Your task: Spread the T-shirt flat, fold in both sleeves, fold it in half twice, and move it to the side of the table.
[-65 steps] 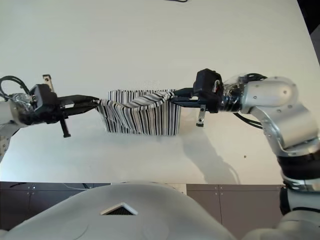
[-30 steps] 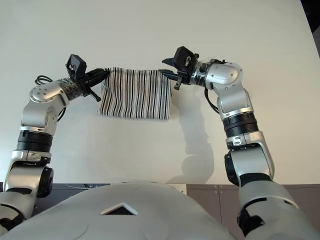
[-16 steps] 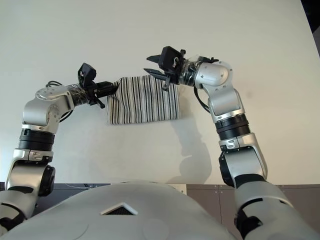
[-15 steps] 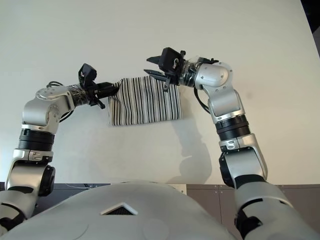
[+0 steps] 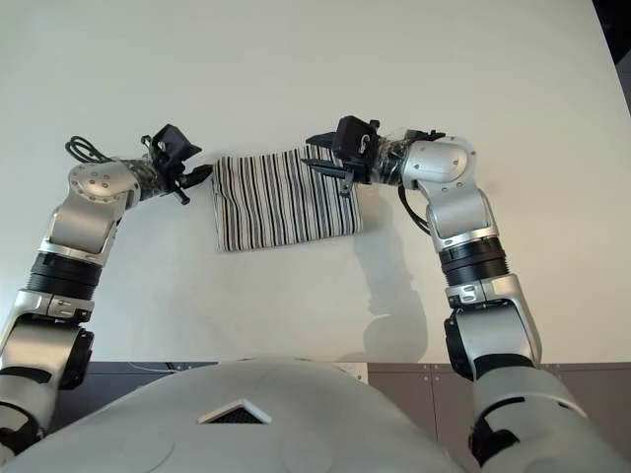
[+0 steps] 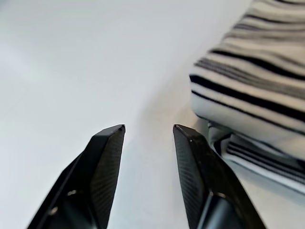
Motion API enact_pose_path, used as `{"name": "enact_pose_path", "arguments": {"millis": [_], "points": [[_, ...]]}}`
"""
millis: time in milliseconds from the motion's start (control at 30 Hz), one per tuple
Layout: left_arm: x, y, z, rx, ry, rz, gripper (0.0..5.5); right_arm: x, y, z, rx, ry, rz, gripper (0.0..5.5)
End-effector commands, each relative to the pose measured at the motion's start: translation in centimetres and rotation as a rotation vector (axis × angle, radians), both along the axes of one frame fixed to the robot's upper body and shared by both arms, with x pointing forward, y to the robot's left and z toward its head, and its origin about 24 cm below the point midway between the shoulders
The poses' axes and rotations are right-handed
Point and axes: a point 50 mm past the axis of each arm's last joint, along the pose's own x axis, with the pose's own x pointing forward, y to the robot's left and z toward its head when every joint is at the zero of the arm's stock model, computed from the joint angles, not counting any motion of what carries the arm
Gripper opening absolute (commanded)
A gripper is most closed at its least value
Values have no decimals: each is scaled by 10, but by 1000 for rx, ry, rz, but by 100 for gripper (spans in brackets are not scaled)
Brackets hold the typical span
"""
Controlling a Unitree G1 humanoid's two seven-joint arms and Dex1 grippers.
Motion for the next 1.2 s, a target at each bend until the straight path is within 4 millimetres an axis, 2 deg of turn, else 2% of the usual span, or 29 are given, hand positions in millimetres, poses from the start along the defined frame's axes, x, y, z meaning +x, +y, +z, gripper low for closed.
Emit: {"name": "enact_pose_path", "arguments": {"millis": [33,167,300,400,467,567,633,700,800,900,1033,1100,1200], "points": [[-3,-1,-12,123,0,-120,187,3,12,6,58,15,75,133],[-3,-11,-14,151,5,-228,187,5,17,5,76,88,149,133],[-7,-41,-17,72,30,-303,187,0,13,4,76,116,160,133],[-3,-73,-15,-9,3,-323,187,-9,10,-4,27,138,212,133],[1,-84,-12,-33,-13,-332,187,-15,8,-10,-9,158,243,133],[9,-80,-10,-9,-41,-318,187,-25,-1,-21,-67,223,281,133],[13,-73,-10,11,-49,-309,187,-30,-15,-30,-109,258,268,133],[12,-67,-10,14,-47,-308,187,-28,-29,-36,-130,277,213,133],[7,-66,-9,-39,-48,-299,187,-21,-39,-55,-171,289,114,133],[16,-62,8,-129,-104,-216,187,-18,-59,-80,-185,341,-67,133],[37,-44,33,-199,-242,-54,187,-18,-110,-94,-94,421,-441,133],[42,-41,38,-215,-276,-15,187,-25,-149,-100,-124,439,-740,133],[40,-44,36,-239,-280,-6,187,-57,-217,-103,-123,418,-1255,133]]}}
